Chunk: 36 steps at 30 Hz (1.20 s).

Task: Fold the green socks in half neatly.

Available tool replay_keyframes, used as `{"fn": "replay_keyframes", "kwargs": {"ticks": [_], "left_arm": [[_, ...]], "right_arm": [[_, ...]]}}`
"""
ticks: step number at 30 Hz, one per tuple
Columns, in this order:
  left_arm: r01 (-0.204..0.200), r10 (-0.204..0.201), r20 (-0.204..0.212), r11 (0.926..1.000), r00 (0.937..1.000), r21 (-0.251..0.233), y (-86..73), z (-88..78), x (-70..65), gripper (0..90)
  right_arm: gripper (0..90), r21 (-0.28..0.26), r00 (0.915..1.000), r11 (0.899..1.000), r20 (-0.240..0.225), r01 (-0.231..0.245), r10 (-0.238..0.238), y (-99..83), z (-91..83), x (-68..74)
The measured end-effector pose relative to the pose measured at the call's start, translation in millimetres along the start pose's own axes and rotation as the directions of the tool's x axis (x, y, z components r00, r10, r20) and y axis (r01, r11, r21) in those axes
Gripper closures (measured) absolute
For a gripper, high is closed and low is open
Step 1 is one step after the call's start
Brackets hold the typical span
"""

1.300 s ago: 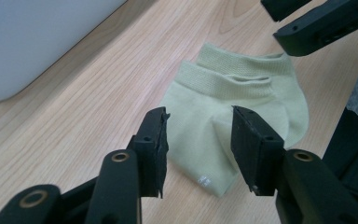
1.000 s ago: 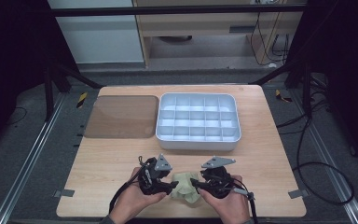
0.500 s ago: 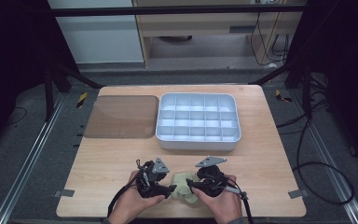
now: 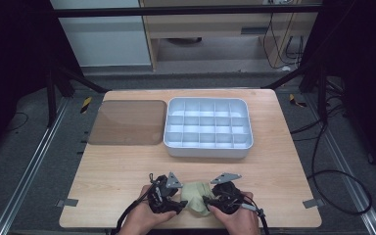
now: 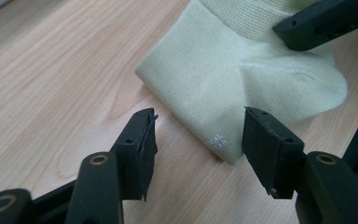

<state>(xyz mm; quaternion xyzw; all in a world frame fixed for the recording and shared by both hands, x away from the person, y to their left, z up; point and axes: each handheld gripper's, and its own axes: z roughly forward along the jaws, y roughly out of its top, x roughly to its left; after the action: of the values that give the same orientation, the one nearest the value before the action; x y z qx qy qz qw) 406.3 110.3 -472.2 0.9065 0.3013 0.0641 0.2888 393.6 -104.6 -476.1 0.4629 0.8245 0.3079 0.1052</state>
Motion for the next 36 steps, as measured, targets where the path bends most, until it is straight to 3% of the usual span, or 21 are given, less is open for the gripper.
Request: {"fn": "replay_keyframes", "kwargs": {"ticks": [12, 21, 27, 36], "left_arm": [[-0.011, 0.011, 0.026, 0.9999, 0.9996, 0.01, -2.5, 6.6, -6.0, 61.2], [-0.05, 0.05, 0.035, 0.9987, 0.9981, 0.003, -2.8, 7.2, -4.7, 83.6], [-0.049, 0.048, 0.041, 0.9987, 0.998, 0.017, -3.5, 2.9, 2.7, 85.7], [-0.058, 0.056, 0.043, 0.9973, 0.9975, 0.045, -7.7, -1.9, 0.2, 85.5]], "right_arm": [[50.0, -0.009, 0.9993, 0.999, -0.007, 0.035, -0.035, -3.0, 0.9, 11.6], [76.3, 0.025, 0.9971, 0.997, -0.034, 0.068, -0.067, -4.4, 3.2, 12.0], [80.2, 0.035, 0.9952, 0.996, -0.058, 0.081, -0.079, 1.9, -0.1, 5.1], [80.1, 0.05, 0.9926, 0.994, -0.072, 0.102, -0.098, 9.2, 8.4, 7.2]]}}
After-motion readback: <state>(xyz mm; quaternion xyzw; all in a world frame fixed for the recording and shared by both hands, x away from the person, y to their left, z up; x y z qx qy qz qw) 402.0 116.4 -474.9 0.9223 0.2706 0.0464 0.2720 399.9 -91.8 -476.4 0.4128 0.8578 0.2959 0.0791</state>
